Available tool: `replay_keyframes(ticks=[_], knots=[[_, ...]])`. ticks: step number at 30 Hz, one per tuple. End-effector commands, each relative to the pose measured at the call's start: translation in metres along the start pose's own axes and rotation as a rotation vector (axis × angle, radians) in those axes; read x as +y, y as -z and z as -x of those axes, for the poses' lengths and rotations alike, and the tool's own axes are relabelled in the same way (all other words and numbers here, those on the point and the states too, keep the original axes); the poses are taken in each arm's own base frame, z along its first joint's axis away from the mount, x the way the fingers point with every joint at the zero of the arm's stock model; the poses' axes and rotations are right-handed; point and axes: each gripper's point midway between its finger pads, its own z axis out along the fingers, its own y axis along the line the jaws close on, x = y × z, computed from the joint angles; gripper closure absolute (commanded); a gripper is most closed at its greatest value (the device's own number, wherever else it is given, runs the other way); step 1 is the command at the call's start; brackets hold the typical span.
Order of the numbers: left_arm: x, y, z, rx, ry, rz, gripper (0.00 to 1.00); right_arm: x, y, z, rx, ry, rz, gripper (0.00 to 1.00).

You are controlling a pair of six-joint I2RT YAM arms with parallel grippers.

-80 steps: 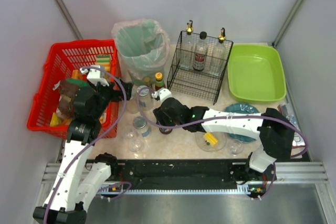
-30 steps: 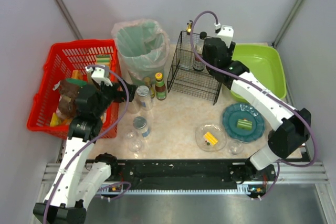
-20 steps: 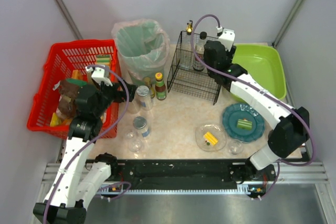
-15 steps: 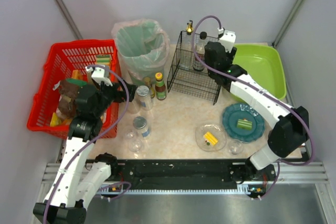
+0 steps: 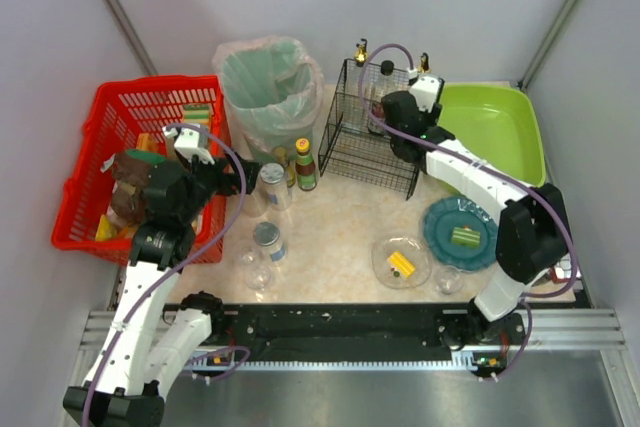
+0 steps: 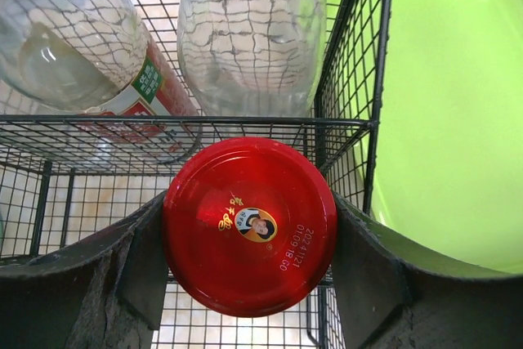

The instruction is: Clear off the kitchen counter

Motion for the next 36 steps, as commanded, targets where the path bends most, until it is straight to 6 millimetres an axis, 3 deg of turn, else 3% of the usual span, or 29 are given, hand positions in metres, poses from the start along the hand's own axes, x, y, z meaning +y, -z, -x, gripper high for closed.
replay_keyframes(ticks=[1,10,13,17,19,23,25,30,36], knots=[[-0.005,-0.003,0.008,-0.036,-0.021,-0.026,0.05,0.01,-0.002,0.044,-0.128,-0.157,0.032,1.0],[-0.005,-0.003,0.008,-0.034,-0.019,-0.027,0.06,0.009,-0.025,0.022,-0.074,-0.148,0.033,0.97],[-0.004,-0.003,0.008,-0.035,-0.02,-0.025,0.06,0.009,-0.028,0.016,-0.062,-0.138,0.031,0.92],[-0.004,-0.003,0.008,-0.032,-0.02,-0.023,0.06,0.009,-0.03,0.009,-0.049,-0.132,0.029,0.74],[-0.004,-0.004,0.006,-0.027,-0.019,-0.023,0.05,0.009,-0.029,0.008,-0.048,-0.127,0.03,0.58],[-0.004,-0.004,0.008,-0.032,-0.02,-0.024,0.06,0.007,-0.026,0.014,-0.059,-0.135,0.031,0.29],[-0.003,-0.004,0.007,-0.028,-0.019,-0.022,0.05,0.007,-0.022,0.021,-0.068,-0.141,0.04,0.22],[-0.004,-0.004,0.008,-0.032,-0.02,-0.024,0.05,0.01,-0.008,0.042,-0.098,-0.141,0.091,0.15],[-0.004,-0.002,0.009,-0.038,-0.023,-0.023,0.06,0.007,0.01,0.058,-0.118,-0.112,0.123,0.14]])
